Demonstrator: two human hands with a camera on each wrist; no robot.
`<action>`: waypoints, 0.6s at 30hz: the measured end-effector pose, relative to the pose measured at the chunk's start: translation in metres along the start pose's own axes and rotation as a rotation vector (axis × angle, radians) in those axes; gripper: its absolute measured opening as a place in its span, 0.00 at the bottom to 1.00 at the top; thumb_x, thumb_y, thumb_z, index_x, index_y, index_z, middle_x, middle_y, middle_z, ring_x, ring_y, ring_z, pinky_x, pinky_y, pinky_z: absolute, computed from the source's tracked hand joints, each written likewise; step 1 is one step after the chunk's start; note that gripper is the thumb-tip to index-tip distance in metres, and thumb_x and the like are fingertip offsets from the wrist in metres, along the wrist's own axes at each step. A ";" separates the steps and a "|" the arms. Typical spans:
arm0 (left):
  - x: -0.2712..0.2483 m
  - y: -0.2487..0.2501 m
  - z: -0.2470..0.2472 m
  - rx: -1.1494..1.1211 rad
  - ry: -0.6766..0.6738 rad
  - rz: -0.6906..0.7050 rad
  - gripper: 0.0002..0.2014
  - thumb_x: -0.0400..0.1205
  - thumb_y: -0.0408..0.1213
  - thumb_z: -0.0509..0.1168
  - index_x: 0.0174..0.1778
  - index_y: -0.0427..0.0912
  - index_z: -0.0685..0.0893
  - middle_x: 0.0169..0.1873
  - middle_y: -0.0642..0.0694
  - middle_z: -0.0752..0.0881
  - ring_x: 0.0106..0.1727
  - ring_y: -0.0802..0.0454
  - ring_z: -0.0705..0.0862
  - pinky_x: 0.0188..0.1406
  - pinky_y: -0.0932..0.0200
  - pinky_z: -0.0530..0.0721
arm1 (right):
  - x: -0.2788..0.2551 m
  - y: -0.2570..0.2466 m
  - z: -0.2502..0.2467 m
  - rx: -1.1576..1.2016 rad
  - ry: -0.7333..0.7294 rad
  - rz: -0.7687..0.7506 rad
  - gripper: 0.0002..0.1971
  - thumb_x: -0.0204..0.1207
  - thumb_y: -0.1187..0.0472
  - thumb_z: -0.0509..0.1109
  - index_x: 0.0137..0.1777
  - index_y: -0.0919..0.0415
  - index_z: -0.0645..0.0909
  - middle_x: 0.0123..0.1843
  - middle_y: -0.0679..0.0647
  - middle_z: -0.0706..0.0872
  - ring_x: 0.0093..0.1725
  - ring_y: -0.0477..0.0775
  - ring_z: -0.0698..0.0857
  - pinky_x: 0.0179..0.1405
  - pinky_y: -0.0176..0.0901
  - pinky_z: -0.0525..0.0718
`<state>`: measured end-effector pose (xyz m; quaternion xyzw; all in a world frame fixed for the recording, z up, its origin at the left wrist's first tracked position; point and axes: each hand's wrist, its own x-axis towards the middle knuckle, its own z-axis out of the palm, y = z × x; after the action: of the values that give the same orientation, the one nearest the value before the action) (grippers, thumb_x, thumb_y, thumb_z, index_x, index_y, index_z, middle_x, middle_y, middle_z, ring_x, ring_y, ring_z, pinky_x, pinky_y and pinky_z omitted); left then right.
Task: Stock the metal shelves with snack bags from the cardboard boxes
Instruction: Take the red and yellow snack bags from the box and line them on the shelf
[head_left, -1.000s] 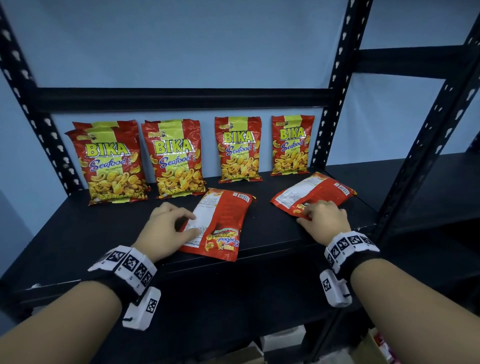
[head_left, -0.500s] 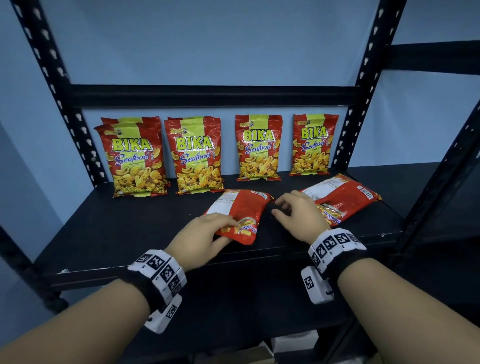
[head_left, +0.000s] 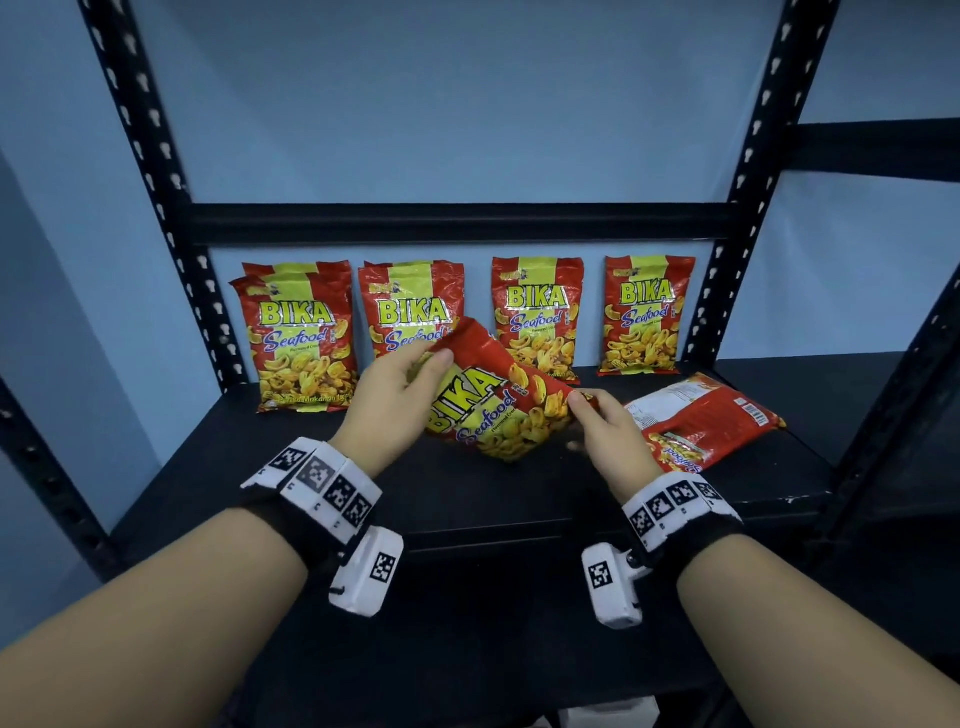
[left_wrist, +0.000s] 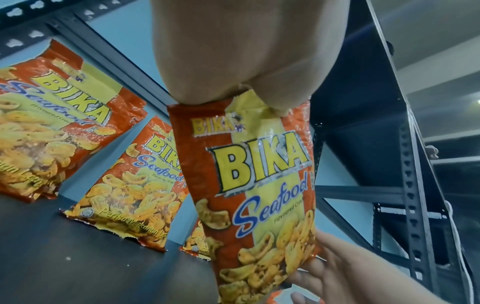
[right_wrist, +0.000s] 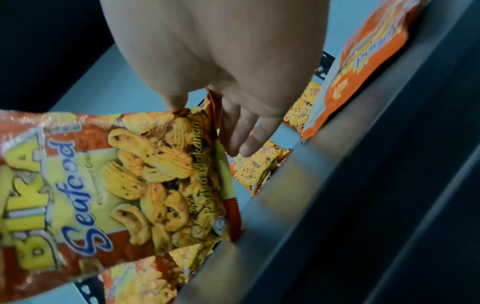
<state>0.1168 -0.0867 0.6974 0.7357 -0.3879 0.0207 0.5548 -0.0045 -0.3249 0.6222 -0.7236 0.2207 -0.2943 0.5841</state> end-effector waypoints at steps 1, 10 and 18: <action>0.000 0.000 0.000 -0.020 0.009 -0.027 0.18 0.89 0.56 0.61 0.47 0.47 0.87 0.40 0.43 0.92 0.44 0.41 0.90 0.48 0.36 0.90 | 0.000 -0.002 0.003 0.102 0.004 0.029 0.13 0.88 0.46 0.66 0.64 0.53 0.83 0.60 0.50 0.88 0.60 0.52 0.88 0.50 0.50 0.90; -0.001 -0.019 -0.009 -0.256 0.158 -0.340 0.18 0.87 0.58 0.62 0.51 0.46 0.84 0.49 0.36 0.92 0.51 0.35 0.92 0.53 0.26 0.89 | 0.002 -0.005 0.009 0.239 0.129 0.015 0.18 0.89 0.49 0.65 0.53 0.62 0.89 0.49 0.63 0.92 0.49 0.59 0.88 0.50 0.55 0.84; -0.013 -0.037 -0.007 0.148 0.126 -0.336 0.20 0.93 0.50 0.52 0.44 0.40 0.77 0.39 0.42 0.81 0.43 0.42 0.81 0.41 0.49 0.78 | -0.018 -0.022 0.023 -0.359 0.406 -0.206 0.18 0.94 0.53 0.53 0.44 0.61 0.70 0.32 0.56 0.77 0.31 0.53 0.75 0.27 0.48 0.64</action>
<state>0.1326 -0.0707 0.6645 0.8260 -0.2217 0.0023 0.5182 -0.0018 -0.2915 0.6377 -0.7602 0.3069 -0.4473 0.3576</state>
